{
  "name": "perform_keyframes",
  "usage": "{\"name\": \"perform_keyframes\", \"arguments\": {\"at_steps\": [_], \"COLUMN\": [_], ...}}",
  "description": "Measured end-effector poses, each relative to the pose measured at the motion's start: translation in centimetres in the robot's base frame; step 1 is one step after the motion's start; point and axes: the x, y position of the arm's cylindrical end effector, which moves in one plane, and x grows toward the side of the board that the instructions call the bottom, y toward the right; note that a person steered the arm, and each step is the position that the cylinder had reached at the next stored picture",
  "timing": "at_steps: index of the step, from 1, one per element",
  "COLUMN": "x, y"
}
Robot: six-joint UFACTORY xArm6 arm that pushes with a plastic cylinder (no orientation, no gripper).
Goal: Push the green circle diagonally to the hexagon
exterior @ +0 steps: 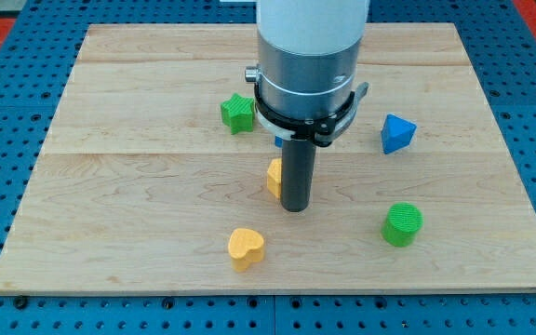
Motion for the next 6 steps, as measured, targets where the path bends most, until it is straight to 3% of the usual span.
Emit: {"name": "perform_keyframes", "arguments": {"at_steps": [1, 3, 4, 5, 6], "x": [0.0, -2.0, 5.0, 5.7, 3.6], "y": [2.3, 19.8, 19.7, 14.1, 15.7]}}
